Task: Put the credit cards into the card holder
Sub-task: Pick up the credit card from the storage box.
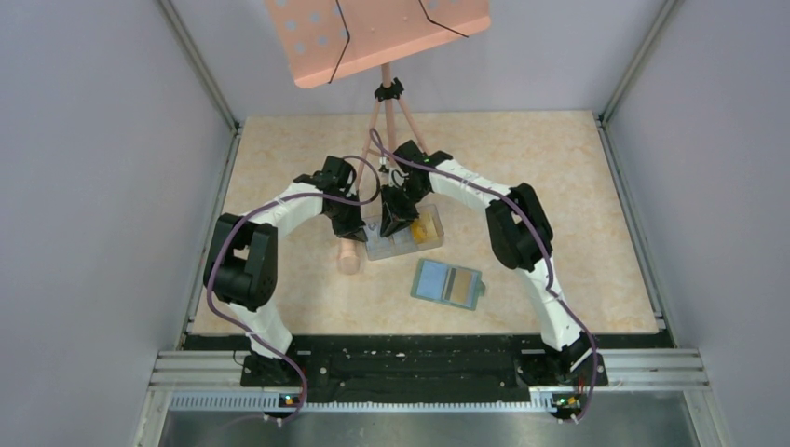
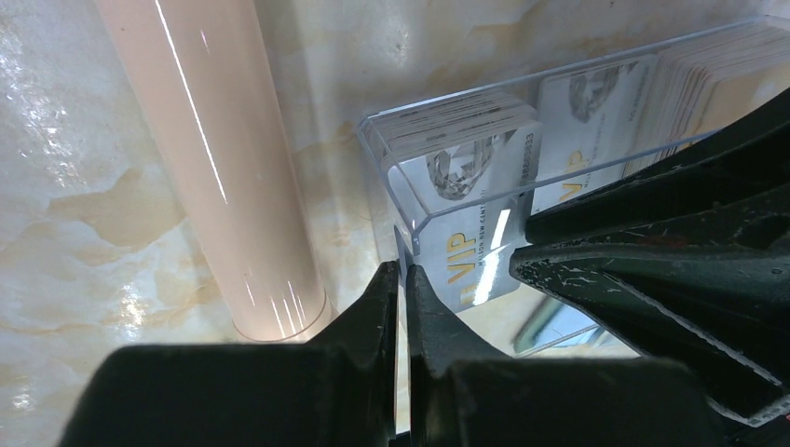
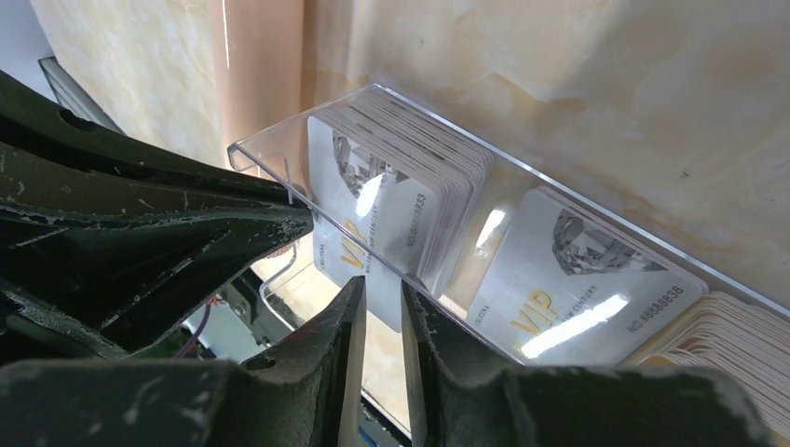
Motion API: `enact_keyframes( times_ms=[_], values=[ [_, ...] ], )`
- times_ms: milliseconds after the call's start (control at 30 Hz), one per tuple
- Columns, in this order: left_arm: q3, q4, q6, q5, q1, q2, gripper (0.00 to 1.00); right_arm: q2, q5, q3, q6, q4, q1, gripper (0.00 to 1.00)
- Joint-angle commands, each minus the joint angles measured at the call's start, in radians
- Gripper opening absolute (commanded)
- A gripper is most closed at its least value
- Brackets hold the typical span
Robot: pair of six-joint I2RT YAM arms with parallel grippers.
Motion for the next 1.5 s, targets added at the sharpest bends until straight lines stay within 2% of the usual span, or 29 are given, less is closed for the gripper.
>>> enact_keyframes(
  times_ms=[0,300,467,800,1333,1467],
  values=[
    [-0.027,0.060,-0.007,0.060,-0.030,0.008,0.00,-0.009,0.144,0.014,-0.043,-0.023,0.007,0.22],
    [-0.023,0.066,-0.019,0.063,-0.032,0.009,0.00,0.027,0.129,0.039,-0.065,-0.059,0.009,0.21],
    [-0.025,0.068,-0.026,0.063,-0.035,0.008,0.00,0.027,0.079,0.047,-0.070,-0.055,0.016,0.00],
    [-0.030,0.075,-0.044,0.059,-0.047,0.010,0.00,-0.017,0.045,0.075,-0.047,-0.054,0.026,0.00],
    [-0.046,0.075,-0.058,0.047,-0.054,-0.001,0.00,-0.037,0.124,0.134,-0.084,-0.130,0.059,0.00],
    [-0.051,0.075,-0.058,0.046,-0.057,-0.007,0.00,-0.042,0.098,0.138,-0.083,-0.125,0.063,0.00]
  ],
)
